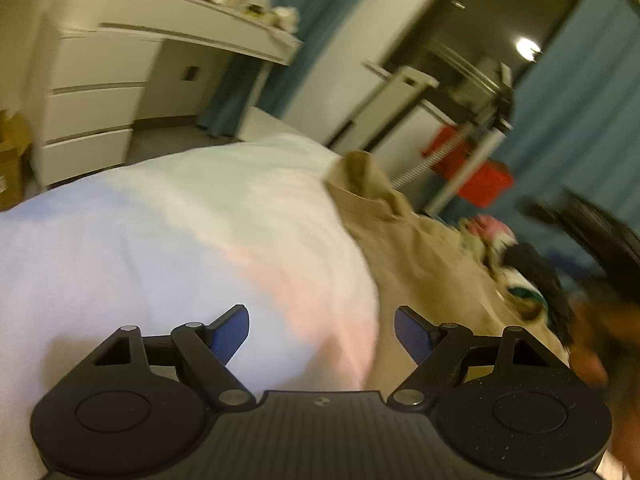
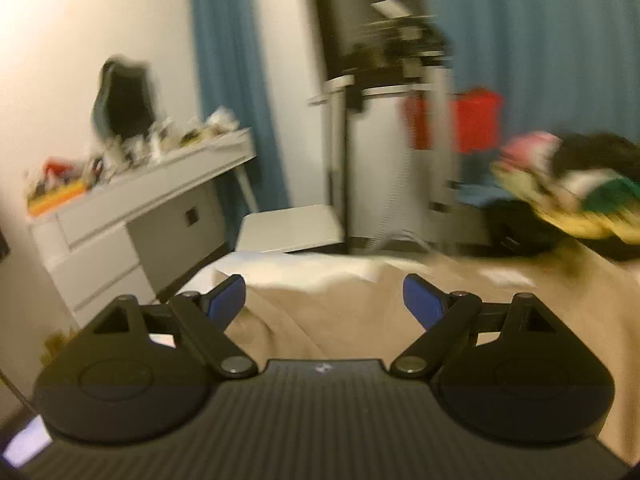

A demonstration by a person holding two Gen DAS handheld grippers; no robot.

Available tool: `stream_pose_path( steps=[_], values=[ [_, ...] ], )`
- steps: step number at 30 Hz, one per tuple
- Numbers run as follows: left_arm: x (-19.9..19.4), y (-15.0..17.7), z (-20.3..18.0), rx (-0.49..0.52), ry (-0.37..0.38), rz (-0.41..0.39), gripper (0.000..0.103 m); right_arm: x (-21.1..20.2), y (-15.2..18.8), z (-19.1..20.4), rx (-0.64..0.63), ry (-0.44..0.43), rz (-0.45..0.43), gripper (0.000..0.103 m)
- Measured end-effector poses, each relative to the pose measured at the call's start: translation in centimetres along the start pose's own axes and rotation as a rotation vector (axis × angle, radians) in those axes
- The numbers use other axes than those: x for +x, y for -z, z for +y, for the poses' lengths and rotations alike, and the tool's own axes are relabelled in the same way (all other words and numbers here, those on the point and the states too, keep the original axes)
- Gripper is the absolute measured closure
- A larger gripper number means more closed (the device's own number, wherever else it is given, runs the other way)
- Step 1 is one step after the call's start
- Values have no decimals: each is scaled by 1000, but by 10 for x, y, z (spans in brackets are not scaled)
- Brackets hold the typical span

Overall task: Fold clothes
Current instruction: 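Release the hem and hover both open tools over the flattened T-shirt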

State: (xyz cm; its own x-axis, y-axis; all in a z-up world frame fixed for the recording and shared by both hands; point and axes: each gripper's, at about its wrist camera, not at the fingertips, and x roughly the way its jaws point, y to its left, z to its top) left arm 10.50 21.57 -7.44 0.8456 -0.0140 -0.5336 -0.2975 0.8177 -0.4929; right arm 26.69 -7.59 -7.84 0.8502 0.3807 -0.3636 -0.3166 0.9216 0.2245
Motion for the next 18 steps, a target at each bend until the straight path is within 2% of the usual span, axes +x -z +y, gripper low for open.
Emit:
stream_pose_path(
  steps=[2, 5, 7, 12, 14, 16, 18],
  values=[
    [-5, 6, -9, 27, 25, 15, 21, -59, 25, -30, 79, 52, 55, 16],
    [-9, 18, -26, 97, 57, 60, 21, -129, 67, -67, 168, 184, 233, 16],
    [-13, 27, -37, 136, 77, 89, 21, -170, 97, -92, 259, 219, 327, 16],
    [-25, 55, -65, 287, 51, 164, 21, -240, 144, -145, 570, 169, 353, 15],
    [-29, 66, -63, 276, 33, 220, 22, -253, 158, -155, 659, 154, 345, 16],
    [-35, 76, -58, 249, 10, 273, 22, -259, 169, -150, 682, 173, 351, 15],
    [-43, 86, -48, 216, -19, 321, 22, -258, 170, -151, 677, 191, 344, 18]
  ],
)
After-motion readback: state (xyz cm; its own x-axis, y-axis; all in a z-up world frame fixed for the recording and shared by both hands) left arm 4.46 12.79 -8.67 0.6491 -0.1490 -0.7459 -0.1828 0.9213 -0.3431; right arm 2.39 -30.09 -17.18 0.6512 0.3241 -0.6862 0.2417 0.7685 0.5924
